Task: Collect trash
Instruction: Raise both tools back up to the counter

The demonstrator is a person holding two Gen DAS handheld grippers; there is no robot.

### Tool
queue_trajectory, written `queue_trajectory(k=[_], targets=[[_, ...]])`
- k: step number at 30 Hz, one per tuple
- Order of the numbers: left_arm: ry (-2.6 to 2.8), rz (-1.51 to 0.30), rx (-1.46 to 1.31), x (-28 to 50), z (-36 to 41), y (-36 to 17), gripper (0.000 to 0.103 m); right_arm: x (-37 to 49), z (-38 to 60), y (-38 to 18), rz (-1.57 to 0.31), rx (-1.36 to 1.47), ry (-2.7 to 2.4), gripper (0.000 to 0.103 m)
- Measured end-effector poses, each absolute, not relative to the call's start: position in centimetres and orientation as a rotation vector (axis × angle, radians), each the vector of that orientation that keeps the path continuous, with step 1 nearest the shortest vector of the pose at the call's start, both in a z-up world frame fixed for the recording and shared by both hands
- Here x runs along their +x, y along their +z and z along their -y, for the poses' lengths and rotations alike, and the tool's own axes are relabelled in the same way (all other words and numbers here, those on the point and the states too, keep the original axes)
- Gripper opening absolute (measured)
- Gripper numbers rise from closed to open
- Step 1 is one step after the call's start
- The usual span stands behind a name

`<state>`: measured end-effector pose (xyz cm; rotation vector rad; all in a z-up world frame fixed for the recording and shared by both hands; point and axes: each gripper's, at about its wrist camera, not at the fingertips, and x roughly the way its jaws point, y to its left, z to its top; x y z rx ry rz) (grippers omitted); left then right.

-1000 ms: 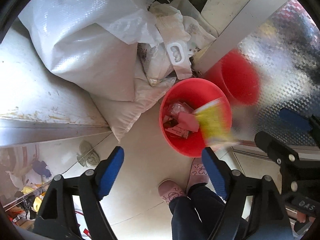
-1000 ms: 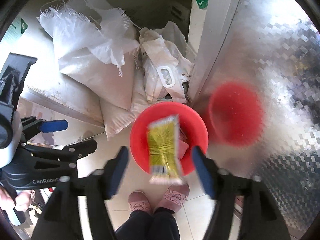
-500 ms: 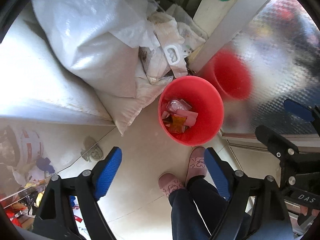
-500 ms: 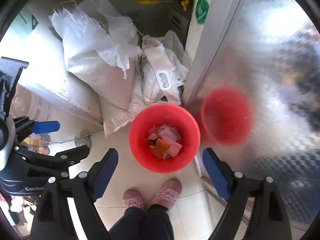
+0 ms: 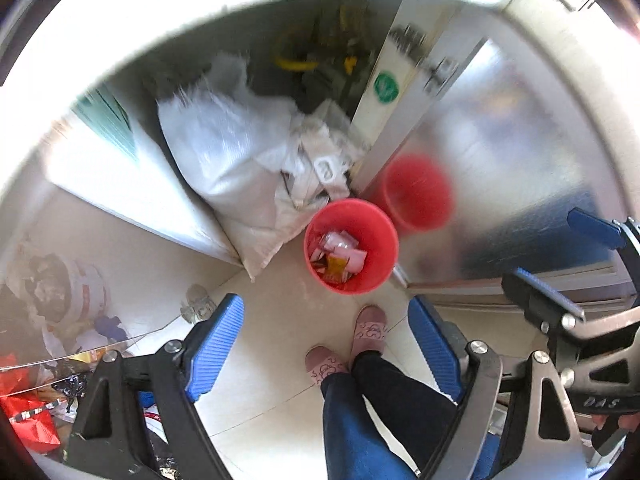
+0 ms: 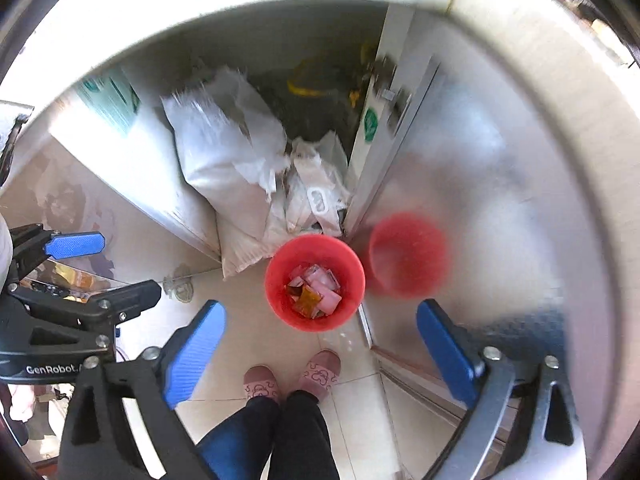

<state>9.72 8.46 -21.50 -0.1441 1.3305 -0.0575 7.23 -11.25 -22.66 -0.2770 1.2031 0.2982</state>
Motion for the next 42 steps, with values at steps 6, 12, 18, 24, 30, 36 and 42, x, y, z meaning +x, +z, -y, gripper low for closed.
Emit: queue_trajectory(k=[6,12,18,24,30,36,42], targets=[[-0.063,-1.275,-0.113,8.7,-7.5,-15.2,0.083,5.7,12.0,-16.9,-1.161,-0.288,0.274,0.102],[-0.080,-1.244,-0.092,7.8,-6.7,-11.2,0.083,4.2,12.5,-13.3,-1.094,-0.313,0.228,0.102],[-0.095,-1.219,-0.104,8.5,-6.2,-8.5,0.083,3.9,13.4,-10.6,-1.048,-0.301,0.190,0.102],[-0.115,-1.178,-0.100,11.2,-5.0,-5.9,0.083,5.1,14.3,-7.8,-0.986,-0.288,0.153,0.102],[-0.141,-1.122,-0.037,15.9,-2.8,-3.2,0.083,8.0,15.8,-5.4,-0.935,-0.242,0.100,0.102],[-0.185,-1.086,0.024,23.1,0.2,-1.2,0.083,12.8,18.7,-3.3,-0.900,-0.199,0.069,0.102],[-0.222,-1.070,0.080,31.1,4.3,0.0,0.083,18.7,23.1,-1.4,-0.861,-0.162,0.018,0.102]])
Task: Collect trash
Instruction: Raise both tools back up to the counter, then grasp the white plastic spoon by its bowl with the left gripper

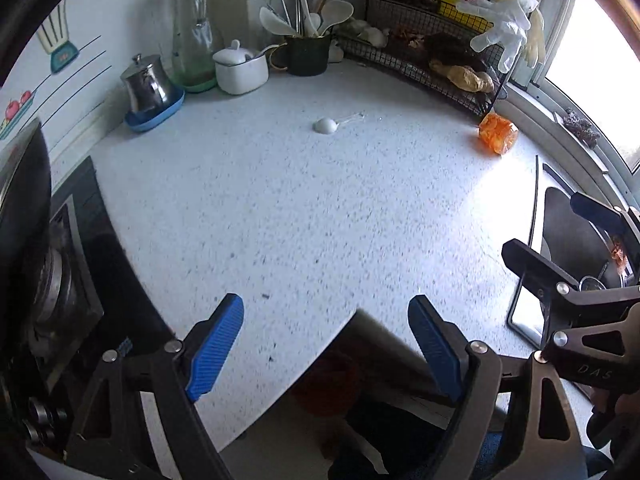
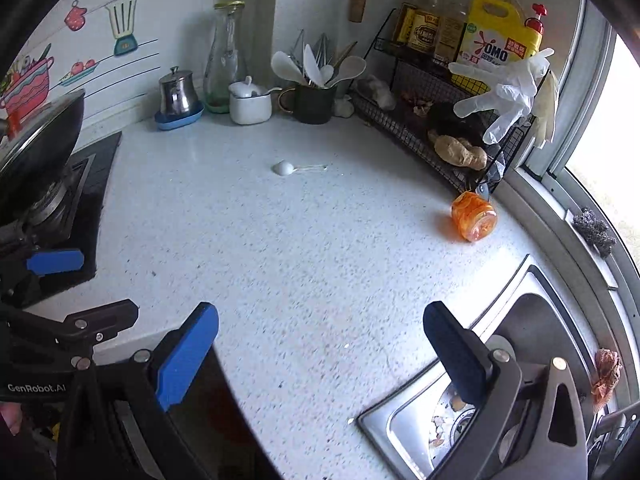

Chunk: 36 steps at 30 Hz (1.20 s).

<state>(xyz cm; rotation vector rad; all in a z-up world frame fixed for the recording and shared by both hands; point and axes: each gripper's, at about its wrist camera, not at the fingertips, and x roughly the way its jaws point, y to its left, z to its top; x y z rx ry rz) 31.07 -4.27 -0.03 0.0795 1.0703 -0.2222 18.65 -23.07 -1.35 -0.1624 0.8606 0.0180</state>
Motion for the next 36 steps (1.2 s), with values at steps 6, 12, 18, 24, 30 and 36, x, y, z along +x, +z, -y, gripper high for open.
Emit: queue_trajectory(k=[6,12,18,24,30,36], targets=[[-0.270,-1.068,0.155,36.5,7.9,0.6,0.083,23.3,26.9,-0.3,-0.876,-0.106,-0.021,0.102],[-0.305,-1.119,0.179,41.4,9.6,-0.2,0.083,26.4,28.6,-0.7,-0.910,-0.037,-0.049,0.102],[-0.368,-1.155,0.258,46.7,10.7,-1.2,0.083,30.1,29.6,-1.9,-0.956,0.032,-0.095,0.102],[-0.437,-1.190,0.332,51.7,11.1,-2.6,0.083,33.4,30.0,-3.1,-0.999,0.121,-0.160,0.102],[-0.536,-1.239,0.389,56.2,11.3,-4.9,0.083,36.6,29.9,-4.7,-1.046,0.173,-0.208,0.102],[-0.614,-1.281,0.446,59.5,12.2,-7.6,0.083,39.3,30.1,-6.9,-1.117,0.175,-0.215,0.102]])
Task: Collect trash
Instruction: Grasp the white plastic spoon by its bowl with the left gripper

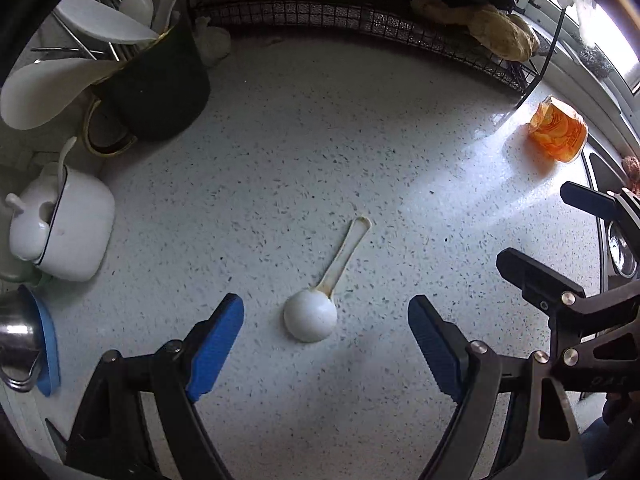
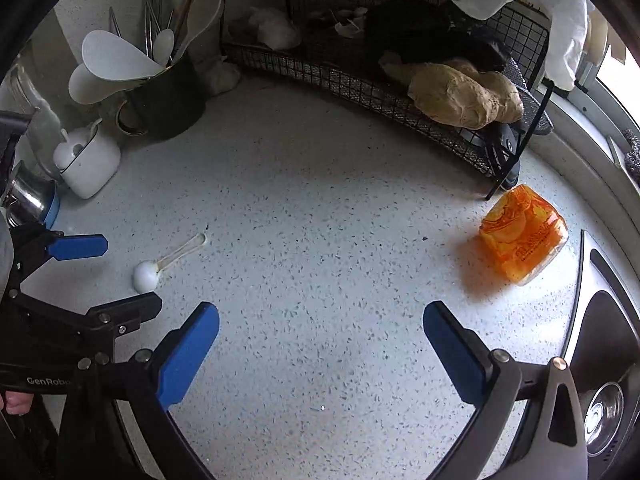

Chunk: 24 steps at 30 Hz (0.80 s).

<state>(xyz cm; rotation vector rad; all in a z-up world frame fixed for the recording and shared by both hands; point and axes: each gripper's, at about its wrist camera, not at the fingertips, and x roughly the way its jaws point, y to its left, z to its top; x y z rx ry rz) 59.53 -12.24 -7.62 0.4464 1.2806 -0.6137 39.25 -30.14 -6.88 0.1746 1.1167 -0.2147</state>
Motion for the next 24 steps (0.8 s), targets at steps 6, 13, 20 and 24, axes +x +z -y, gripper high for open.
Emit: queue_trajectory(k=[6,13,20,24], targets=[[-0.669,-1.246,0.516,60.7,13.8,-9.6,0.083,40.4,31.5,-9.0,-1.174,0.187,-0.237,0.102],[-0.726,-1.251,0.552,61.7,14.9,-9.7,0.076,40.7,32.2,-9.2,-1.189,0.204,-0.234,0.102],[-0.750,-1.219,0.550,59.9,14.3,-9.0,0.034,39.7,31.9,-8.4,-1.182,0.202,-0.222,0.102],[-0.750,-1.230,0.557,59.4,14.4,-8.7,0.011,38.0,32.2,-7.6,-1.179,0.213,-0.231,0.102]])
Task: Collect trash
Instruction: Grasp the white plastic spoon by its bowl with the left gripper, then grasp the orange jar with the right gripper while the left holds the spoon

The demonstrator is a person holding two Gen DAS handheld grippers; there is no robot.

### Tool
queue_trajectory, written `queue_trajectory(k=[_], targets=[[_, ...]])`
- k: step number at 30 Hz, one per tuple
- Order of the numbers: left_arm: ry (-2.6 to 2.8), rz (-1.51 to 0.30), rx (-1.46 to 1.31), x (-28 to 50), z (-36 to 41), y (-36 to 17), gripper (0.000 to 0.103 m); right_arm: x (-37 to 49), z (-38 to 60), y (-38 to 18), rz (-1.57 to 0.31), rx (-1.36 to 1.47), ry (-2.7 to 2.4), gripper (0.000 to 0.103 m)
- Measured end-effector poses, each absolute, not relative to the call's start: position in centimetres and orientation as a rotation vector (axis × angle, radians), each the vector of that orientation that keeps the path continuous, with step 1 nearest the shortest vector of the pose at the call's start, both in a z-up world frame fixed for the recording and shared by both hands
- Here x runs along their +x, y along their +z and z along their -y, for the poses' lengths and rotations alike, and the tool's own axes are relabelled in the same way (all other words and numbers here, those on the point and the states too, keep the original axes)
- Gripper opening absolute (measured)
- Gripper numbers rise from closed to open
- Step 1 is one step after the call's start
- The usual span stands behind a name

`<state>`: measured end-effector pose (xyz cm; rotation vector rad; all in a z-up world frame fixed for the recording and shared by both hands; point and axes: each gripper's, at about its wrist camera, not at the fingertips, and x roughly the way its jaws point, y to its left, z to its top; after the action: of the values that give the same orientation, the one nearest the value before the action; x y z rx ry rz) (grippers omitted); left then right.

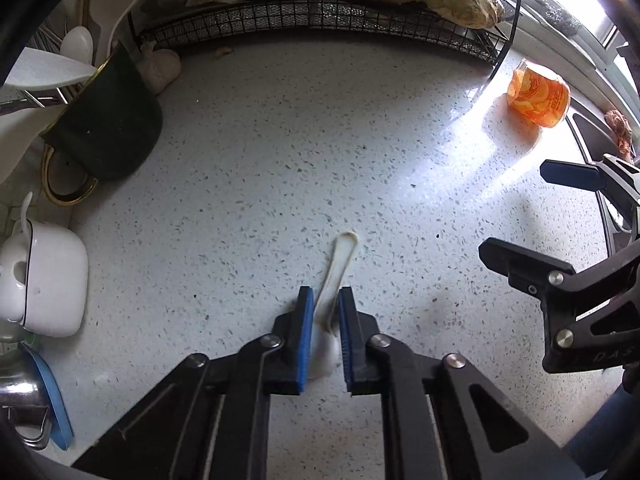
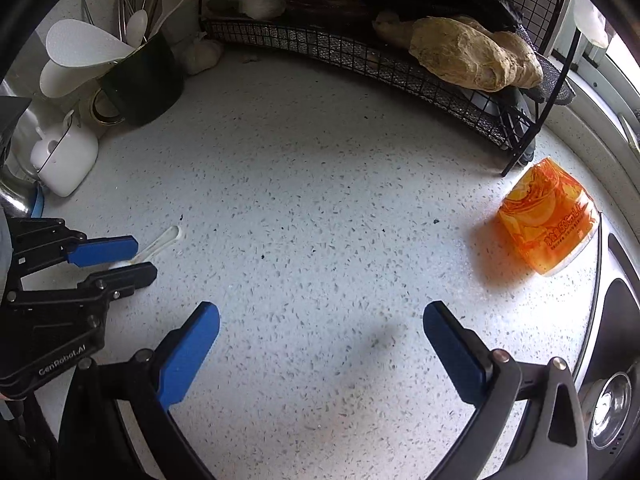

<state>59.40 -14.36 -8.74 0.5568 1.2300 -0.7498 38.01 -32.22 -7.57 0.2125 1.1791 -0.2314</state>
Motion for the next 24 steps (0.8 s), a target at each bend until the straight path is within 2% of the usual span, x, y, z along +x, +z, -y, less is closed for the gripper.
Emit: queue_trajectory(k=[6,17,24], targets=[[-0.687,-1.226,0.514,56.8,14.3,-8.4,0.009,36.1,32.1,-5.8,-1.163,0.196,-0.237,0.102],[-0.622,-1.128,0.373,53.4,14.3,-1.8,0.009,30.0,34.0,0.2,-1.071,0.158,-0.241,0.102],[-0.616,-1.116,0.337,52.5,17.8,-0.9,0.009,27.5,37.1,2.3,-1.043,0.045,-0.225,0.102]])
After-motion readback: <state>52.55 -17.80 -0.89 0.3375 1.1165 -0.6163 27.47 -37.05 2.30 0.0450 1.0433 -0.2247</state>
